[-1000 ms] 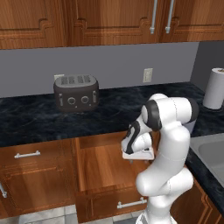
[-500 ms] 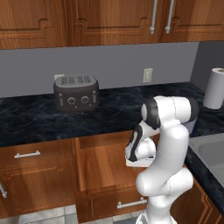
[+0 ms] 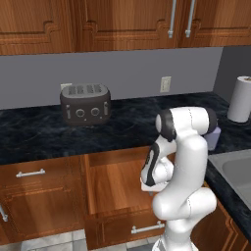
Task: Restock the sink supplies by placing the sponge and soap dispenser on the counter and next to the sink. Make sure the soap dispenser is upright.
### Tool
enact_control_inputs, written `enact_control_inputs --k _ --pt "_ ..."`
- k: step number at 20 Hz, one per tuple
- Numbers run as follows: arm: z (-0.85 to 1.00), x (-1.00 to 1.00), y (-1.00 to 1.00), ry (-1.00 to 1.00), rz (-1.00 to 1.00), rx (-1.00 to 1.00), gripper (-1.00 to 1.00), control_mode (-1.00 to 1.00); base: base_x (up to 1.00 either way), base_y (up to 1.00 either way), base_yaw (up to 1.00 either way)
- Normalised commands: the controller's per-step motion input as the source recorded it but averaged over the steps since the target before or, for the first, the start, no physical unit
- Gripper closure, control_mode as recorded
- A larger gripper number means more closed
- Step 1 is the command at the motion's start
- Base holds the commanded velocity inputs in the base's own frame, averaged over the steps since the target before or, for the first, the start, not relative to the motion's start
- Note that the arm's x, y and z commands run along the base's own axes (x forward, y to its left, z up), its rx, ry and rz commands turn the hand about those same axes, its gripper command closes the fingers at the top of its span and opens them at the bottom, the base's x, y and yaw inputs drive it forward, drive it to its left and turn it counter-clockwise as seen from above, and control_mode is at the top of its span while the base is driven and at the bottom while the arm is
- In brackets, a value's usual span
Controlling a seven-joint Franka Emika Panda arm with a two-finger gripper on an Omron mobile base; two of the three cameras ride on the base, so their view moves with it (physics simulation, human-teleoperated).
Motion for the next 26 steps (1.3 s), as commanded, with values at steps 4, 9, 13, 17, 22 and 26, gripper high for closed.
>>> enact_control_inputs --k 4,9,13,17,22,26 --pt "-0.13 0.01 0.00 0.00 0.00 0.00 -1.00 -1.00 0.00 0.00 0.00" --pt "-0.21 -0.01 -0.03 0.00 0.00 0.01 -1.00 -1.00 0.00 0.00 0.00" --pt "-0.24 -0.61 -0.22 -0.06 0.00 0.04 -1.00 -1.00 0.00 0.00 0.00" --pt "-0.16 -0.71 -0.03 -0.10 0.00 0.01 -1.00 -1.00 0.00 0.00 0.00" --pt "-0.01 -0.55 0.00 -0.11 0.00 0.00 -1.00 -1.00 0.00 0.00 0.00" --pt "-0.06 -0.48 -0.02 -0.07 0.00 0.00 -1.00 -1.00 0.00 0.00 0.00"
